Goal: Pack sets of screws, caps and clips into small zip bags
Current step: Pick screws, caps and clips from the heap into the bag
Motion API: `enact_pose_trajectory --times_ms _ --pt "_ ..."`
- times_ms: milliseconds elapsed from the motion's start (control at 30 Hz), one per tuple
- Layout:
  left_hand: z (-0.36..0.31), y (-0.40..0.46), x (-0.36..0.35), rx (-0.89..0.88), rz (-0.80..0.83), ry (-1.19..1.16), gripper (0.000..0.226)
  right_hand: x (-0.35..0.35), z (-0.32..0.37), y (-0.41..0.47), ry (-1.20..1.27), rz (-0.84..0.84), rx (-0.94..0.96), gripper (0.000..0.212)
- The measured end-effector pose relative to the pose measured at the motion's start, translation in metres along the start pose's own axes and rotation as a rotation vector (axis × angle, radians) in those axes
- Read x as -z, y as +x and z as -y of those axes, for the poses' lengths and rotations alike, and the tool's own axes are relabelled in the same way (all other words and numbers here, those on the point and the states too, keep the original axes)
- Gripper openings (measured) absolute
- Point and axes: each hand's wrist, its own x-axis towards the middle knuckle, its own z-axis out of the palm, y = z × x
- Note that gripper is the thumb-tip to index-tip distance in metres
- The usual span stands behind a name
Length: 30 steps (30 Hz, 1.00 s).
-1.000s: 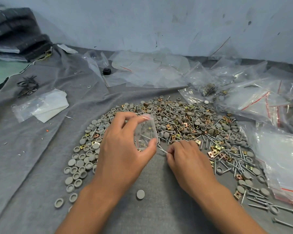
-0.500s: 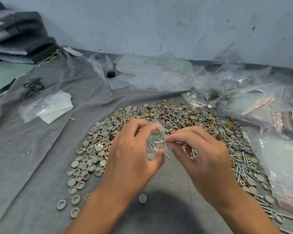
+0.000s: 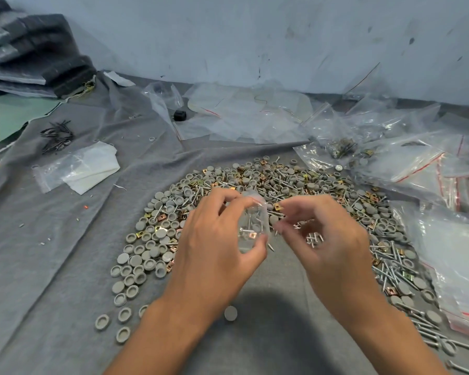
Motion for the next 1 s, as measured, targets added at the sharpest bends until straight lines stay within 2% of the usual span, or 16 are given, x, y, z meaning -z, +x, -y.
enact_pose_trajectory --times_ms 67,167,267,400,500,700,1000 --pt "0.002 0.001 0.000 0.021 -0.023 -0.017 0.050 0.000 -0.015 0.000 -0.049 0.026 -0.128 0.023" --pt "0.004 0.001 0.001 0.058 -0.037 -0.040 0.048 -0.010 -0.036 -0.008 -0.214 0.324 -0.352 0.020" --pt "0.007 0.002 0.003 0.071 -0.057 -0.051 0.047 -0.024 -0.043 -0.015 -0.386 0.466 -0.395 0.019" --pt "0.008 0.003 0.005 0.085 -0.060 -0.065 0.048 -0.036 -0.039 -0.015 -0.523 0.402 -0.262 0.012" --pt "0.007 0.004 0.006 0.091 -0.056 -0.056 0.049 -0.038 -0.041 -0.019 -0.524 0.357 -0.228 0.006" --pt "0.008 0.003 0.005 0.087 -0.058 -0.051 0.046 -0.041 -0.047 -0.017 -0.555 0.355 -0.262 0.017" --pt "0.008 0.003 0.004 0.074 -0.059 -0.058 0.049 -0.045 -0.044 -0.018 -0.604 0.314 -0.334 0.015"
